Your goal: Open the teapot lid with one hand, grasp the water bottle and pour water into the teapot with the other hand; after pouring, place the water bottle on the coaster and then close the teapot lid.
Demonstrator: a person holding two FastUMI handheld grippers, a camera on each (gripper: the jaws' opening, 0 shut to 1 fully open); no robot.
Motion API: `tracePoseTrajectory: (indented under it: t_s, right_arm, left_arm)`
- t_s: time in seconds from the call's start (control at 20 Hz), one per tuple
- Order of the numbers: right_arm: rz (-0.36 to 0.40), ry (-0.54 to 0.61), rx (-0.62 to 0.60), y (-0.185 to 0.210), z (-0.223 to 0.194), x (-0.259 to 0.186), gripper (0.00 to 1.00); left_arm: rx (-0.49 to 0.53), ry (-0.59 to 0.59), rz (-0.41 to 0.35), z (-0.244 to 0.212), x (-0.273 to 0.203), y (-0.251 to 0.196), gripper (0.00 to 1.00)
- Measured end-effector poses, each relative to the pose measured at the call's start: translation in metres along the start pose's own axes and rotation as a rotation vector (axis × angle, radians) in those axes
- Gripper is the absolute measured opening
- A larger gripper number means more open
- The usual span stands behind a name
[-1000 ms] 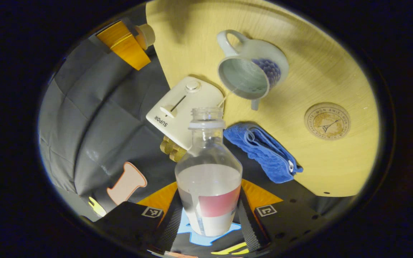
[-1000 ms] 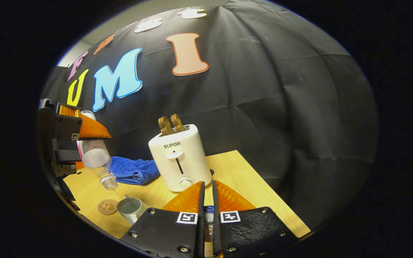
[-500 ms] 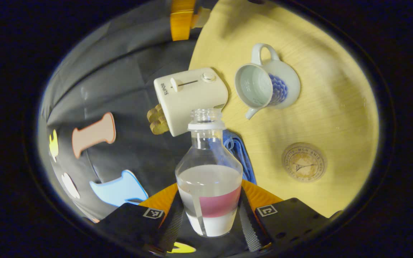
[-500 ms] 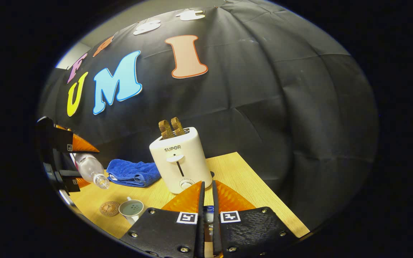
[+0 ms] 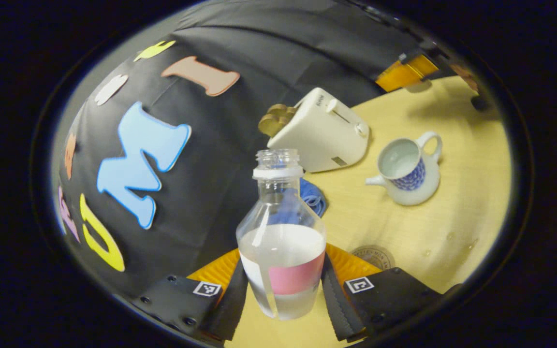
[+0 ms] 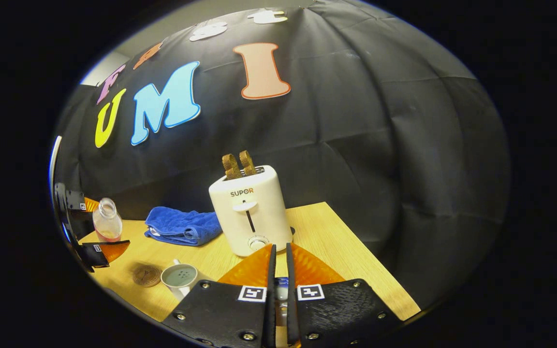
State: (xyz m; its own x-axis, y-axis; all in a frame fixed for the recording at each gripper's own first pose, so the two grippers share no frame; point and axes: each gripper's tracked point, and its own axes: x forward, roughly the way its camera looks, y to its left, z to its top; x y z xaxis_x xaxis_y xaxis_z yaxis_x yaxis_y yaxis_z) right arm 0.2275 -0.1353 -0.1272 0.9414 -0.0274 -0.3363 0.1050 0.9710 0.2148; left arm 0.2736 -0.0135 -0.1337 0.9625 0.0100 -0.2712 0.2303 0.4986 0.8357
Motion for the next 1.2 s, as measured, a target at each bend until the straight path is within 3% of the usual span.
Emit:
tracePoseTrajectory:
  t_s: [0.2, 0.6, 0.7, 1.2]
  right_arm:
    - [0.01, 0.0, -0.007, 0.004, 0.002, -0.001, 0.09]
    - [0.02, -0.006, -0.016, 0.009, 0.003, -0.001, 0.09]
    - [0.019, -0.008, -0.015, 0.008, 0.003, 0.0, 0.09]
    - [0.018, -0.006, -0.008, 0.006, 0.003, 0.001, 0.09]
  left_arm:
    - [-0.303, -0.05, -0.005, 0.013, 0.003, -0.029, 0.86]
    - [-0.777, -0.144, 0.013, 0.034, 0.023, -0.055, 0.84]
    - [-0.833, -0.165, 0.012, 0.044, 0.023, -0.056, 0.84]
    - [-0.882, -0.175, -0.029, 0.048, 0.035, -0.074, 0.84]
